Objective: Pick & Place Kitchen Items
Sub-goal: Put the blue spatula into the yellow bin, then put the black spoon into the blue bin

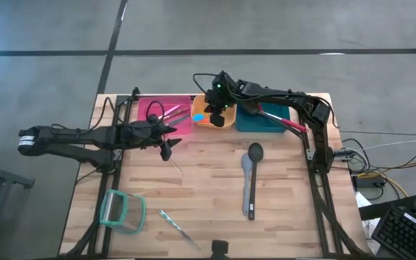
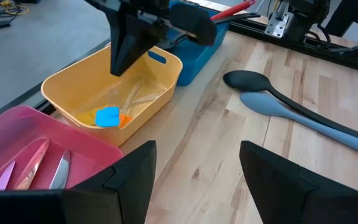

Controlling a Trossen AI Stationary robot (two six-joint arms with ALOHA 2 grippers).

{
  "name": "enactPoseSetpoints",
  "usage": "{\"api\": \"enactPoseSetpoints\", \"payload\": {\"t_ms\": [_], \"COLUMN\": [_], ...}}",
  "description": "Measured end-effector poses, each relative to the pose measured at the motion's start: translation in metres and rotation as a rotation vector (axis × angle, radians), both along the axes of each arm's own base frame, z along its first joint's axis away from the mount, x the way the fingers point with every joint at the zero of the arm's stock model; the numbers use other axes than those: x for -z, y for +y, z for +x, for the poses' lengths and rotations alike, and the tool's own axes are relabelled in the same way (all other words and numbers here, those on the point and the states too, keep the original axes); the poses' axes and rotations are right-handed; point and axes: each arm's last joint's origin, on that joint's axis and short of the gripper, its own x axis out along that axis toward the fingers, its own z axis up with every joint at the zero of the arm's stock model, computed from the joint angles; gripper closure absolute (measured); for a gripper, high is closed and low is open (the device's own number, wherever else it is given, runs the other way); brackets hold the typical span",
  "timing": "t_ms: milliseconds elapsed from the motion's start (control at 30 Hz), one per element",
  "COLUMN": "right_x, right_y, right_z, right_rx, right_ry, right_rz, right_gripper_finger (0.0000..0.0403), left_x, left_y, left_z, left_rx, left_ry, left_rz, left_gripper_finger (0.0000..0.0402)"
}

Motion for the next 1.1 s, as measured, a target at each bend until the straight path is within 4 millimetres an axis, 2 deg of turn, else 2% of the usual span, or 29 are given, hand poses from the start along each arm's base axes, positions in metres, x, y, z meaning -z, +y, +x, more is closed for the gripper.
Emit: {"api": "enactPoseSetpoints", "payload": {"t_ms": [333,533,633,867,1100], "right_x": [0.042,0.039,0.038,0.021,-0.02], "right_y": [0.014,0.003,0.003,0.012,0.048], "right_z": [0.025,0.032,0.033,0.026,0.009], "right_rx": [-0.082,0.022,0.02,-0.004,-0.066], "right_ry": [0.068,0.088,0.093,0.215,0.388], "right_rz": [0.035,-0.032,-0.025,0.037,0.085], "right_gripper_finger": [0.0395,0.0395,0.0395,0.0394,0.0394], "left_x": [0.0,0.0,0.0,0.001,0.001], "left_y": [0.0,0.0,0.0,0.0,0.0], "left_z": [0.0,0.0,0.0,0.0,0.0], "left_rx": [0.0,0.0,0.0,0.0,0.0], "left_ry": [0.0,0.002,0.002,0.005,0.004], "left_rz": [0.0,-0.001,-0.001,-0.001,-0.001], "left_gripper_finger": [0.0165,0.0165,0.0165,0.0165,0.0165]}}
